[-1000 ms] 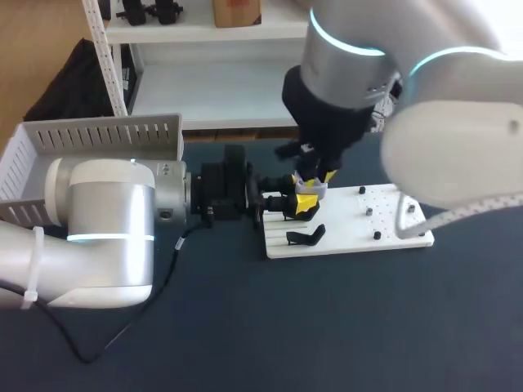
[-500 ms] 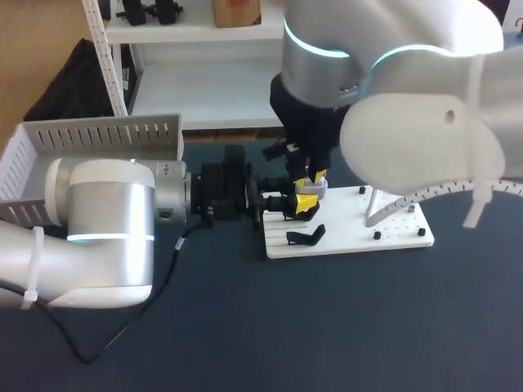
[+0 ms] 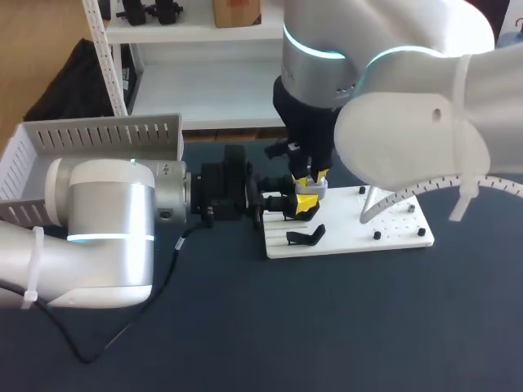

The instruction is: Pick up each earbud case from the left stands, insert the matching earbuds, close the lid, and place the case in the box.

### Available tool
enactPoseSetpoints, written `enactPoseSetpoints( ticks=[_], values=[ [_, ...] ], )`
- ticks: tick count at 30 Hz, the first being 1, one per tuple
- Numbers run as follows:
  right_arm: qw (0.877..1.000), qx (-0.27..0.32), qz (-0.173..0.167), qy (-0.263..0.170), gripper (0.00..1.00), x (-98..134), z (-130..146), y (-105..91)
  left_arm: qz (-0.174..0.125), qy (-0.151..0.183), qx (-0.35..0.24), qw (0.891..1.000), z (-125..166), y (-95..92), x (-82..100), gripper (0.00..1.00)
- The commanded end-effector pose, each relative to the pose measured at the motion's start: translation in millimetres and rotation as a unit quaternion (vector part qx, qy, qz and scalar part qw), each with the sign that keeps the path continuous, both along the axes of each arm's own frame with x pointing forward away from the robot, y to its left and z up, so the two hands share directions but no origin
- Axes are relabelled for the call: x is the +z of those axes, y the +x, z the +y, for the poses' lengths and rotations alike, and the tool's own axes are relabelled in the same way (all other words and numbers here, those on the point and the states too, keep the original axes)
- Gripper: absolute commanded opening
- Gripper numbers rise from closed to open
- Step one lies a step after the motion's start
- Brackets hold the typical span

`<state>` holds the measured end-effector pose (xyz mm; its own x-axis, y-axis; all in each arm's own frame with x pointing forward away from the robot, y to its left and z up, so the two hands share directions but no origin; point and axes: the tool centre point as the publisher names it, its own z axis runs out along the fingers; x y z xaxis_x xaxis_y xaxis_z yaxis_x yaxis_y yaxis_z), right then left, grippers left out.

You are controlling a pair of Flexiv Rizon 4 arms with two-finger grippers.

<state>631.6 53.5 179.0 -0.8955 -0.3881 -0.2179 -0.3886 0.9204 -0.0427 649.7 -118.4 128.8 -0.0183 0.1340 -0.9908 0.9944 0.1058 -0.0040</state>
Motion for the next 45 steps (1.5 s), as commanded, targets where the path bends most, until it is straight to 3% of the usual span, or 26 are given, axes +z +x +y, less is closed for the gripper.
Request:
enactPoseSetpoints(
  ticks=[1,22,23,24,27,32,39,45],
  values=[
    [1.000,-0.002,0.000,0.001,0.00,-1.5,0.5,1.2,-0.001,-0.001,0.003,1.000,-0.3,-1.1,-0.4,0.00],
    [1.000,-0.009,0.009,0.001,0.00,-7.4,0.9,2.0,-0.001,-0.001,0.003,1.000,-0.3,-1.1,-0.4,0.00],
    [1.000,-0.009,0.009,0.001,0.04,-7.6,1.2,1.8,-0.001,-0.001,0.003,1.000,-0.3,-1.1,-0.4,0.00],
    [1.000,-0.009,0.010,0.001,0.15,-7.6,1.4,1.8,-0.001,-0.001,0.003,1.000,-0.3,-1.1,-0.4,0.00],
    [1.000,-0.010,0.010,0.002,0.28,-7.7,1.8,2.1,-0.001,-0.001,0.003,1.000,-0.3,-1.1,-0.4,0.00],
    [1.000,-0.010,0.009,0.002,0.33,-7.2,2.6,2.5,-0.001,-0.001,0.003,1.000,-0.3,-1.1,-0.4,0.00],
    [1.000,-0.009,0.008,0.001,0.31,-6.7,2.6,2.9,-0.001,-0.001,0.003,1.000,-0.3,-1.1,-0.4,0.00],
    [1.000,-0.008,-0.013,0.016,0.33,15.9,2.2,-3.3,-0.001,-0.001,0.003,1.000,-0.3,-1.1,-0.4,0.00]
  ],
)
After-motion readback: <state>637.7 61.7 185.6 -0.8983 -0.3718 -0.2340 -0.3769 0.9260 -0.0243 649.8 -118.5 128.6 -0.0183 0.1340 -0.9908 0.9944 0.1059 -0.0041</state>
